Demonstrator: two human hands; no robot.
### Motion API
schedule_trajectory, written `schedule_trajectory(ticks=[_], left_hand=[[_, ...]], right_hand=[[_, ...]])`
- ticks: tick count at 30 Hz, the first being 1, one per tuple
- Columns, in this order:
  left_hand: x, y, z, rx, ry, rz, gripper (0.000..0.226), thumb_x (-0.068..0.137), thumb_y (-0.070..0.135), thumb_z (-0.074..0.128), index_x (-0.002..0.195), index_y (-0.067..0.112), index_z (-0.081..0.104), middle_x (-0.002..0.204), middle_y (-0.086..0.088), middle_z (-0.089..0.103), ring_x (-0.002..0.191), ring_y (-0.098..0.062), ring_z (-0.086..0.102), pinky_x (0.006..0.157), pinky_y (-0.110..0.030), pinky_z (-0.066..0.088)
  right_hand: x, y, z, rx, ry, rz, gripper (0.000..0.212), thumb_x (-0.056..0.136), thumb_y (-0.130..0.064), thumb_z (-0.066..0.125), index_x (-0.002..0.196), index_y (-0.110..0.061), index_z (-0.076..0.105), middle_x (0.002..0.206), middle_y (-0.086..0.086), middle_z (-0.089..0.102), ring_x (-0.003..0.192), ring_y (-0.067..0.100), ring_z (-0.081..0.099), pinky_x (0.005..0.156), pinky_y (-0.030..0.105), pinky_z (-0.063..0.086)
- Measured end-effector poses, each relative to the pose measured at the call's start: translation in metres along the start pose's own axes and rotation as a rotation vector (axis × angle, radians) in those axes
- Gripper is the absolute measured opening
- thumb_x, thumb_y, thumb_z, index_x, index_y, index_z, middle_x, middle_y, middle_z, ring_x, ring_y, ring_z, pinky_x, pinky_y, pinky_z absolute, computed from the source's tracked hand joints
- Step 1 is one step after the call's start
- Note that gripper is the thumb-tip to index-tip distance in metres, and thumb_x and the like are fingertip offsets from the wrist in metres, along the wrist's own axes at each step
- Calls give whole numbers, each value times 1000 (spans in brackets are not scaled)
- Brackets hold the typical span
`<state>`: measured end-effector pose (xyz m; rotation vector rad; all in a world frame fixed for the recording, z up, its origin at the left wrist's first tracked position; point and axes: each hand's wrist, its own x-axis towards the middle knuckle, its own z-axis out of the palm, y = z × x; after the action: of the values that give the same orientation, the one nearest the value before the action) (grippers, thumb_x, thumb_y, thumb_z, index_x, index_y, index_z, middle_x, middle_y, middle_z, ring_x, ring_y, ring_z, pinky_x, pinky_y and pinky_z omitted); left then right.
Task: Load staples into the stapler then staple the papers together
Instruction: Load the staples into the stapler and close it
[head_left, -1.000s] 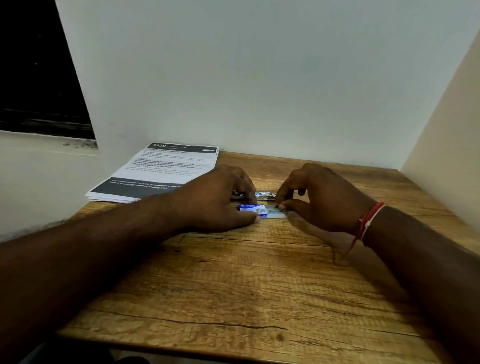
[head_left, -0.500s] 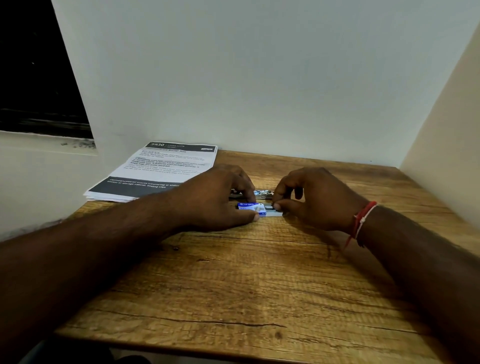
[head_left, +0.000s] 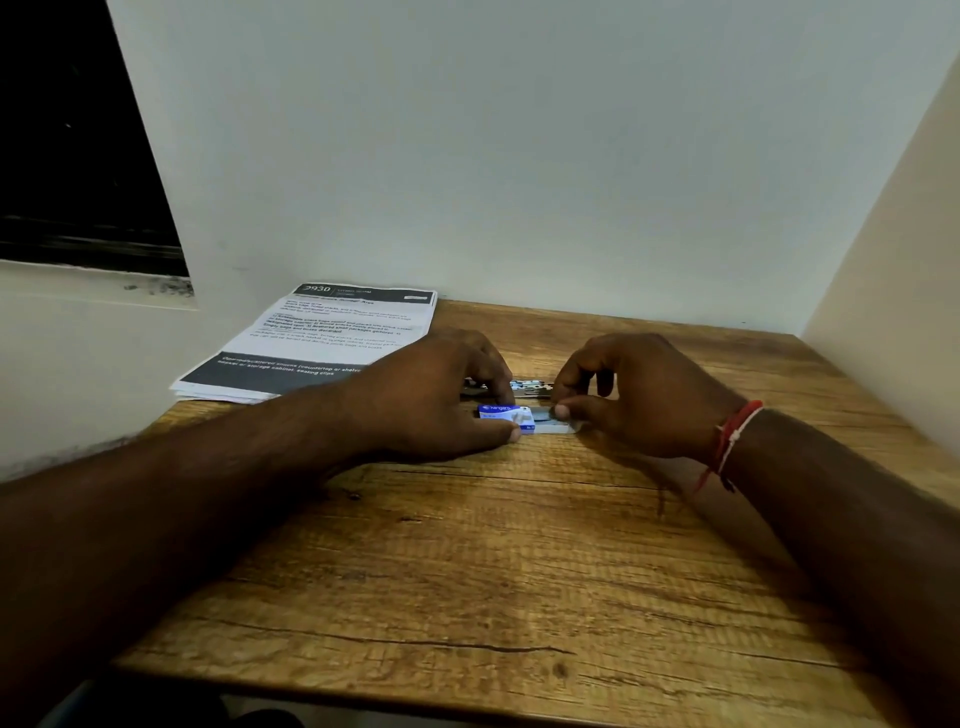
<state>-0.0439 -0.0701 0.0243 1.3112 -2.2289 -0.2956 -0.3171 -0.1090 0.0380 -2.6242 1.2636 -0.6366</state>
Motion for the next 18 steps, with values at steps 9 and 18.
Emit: schedule_trajectory(ticks=[9, 18], left_hand=[[1, -1, 0, 10, 0, -5, 22, 84, 53, 93, 99, 38, 85, 118, 21, 70, 114, 2, 66, 103, -37, 60], [1, -3, -4, 48, -1, -26, 27, 82, 54, 89, 106, 43, 82, 105, 22, 74, 102, 4, 66, 90, -32, 60]], right_hand=[[1, 6, -9, 13, -22, 82, 9, 101, -31, 77, 105, -33, 85, 95, -16, 79, 91, 5, 70, 82, 33, 58], [2, 6, -10, 246, -132, 215, 13, 100, -22, 79, 105, -31, 87, 91, -15, 85, 83, -3, 76, 71, 10, 53]])
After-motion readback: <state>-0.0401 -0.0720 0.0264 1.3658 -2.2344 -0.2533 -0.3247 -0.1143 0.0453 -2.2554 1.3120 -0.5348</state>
